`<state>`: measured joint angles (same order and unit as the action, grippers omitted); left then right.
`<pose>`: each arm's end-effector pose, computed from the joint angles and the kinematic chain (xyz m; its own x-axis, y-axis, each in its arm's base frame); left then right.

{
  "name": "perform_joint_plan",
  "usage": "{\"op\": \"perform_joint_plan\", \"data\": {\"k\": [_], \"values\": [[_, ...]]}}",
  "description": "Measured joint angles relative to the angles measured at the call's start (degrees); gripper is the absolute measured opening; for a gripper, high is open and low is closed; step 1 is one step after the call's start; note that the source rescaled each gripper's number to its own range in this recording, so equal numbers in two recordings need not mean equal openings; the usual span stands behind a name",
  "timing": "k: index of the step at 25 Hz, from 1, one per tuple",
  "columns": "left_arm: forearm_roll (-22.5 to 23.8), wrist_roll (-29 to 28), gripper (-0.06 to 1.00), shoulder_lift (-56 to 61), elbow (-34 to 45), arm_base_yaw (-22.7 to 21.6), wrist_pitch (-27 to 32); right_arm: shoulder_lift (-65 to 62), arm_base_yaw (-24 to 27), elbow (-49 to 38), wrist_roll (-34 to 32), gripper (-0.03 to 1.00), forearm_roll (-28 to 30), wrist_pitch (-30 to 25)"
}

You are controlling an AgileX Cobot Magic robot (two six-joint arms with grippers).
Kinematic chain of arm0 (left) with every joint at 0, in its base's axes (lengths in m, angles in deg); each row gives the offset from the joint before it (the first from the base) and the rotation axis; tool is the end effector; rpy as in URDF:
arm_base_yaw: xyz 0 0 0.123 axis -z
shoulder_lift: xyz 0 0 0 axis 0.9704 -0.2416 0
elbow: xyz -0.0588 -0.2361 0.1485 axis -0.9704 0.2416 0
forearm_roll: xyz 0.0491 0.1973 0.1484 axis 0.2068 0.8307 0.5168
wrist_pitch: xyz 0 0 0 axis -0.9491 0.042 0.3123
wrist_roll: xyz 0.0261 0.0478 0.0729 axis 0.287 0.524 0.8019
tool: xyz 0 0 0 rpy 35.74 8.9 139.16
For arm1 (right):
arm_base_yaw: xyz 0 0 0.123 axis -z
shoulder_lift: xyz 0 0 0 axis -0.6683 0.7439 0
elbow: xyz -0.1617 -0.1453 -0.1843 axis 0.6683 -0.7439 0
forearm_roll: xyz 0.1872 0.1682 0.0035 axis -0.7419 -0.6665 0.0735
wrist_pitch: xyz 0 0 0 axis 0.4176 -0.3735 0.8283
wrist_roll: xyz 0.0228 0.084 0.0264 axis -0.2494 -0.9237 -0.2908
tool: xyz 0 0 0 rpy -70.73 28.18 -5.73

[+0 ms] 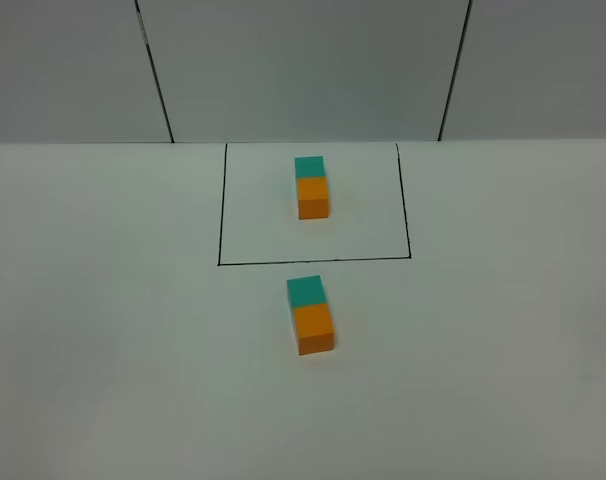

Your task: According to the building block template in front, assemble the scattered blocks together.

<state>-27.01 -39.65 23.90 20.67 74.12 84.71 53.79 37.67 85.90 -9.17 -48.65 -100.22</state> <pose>-0.0060 -0.0079 0.2805 -0.4314 0.0036 -0.9022 0.0511 0.9985 -0.0205 0.0104 -0.0097 0.2765 -0.5435 0.0481 -0.8380 0.0704 0.9974 0.0116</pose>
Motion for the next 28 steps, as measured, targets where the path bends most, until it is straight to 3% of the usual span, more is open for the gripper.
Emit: {"op": "perform_joint_plan", "data": {"k": [16, 28], "values": [[0.02, 0.00, 0.66, 0.00, 0.00, 0.00, 0.00, -5.11, 0.00, 0.01, 4.40, 0.72, -3.09, -0.07], [0.02, 0.00, 0.66, 0.00, 0.00, 0.00, 0.00, -5.11, 0.00, 0.01, 4.42, 0.70, -3.15, -0.07]]}}
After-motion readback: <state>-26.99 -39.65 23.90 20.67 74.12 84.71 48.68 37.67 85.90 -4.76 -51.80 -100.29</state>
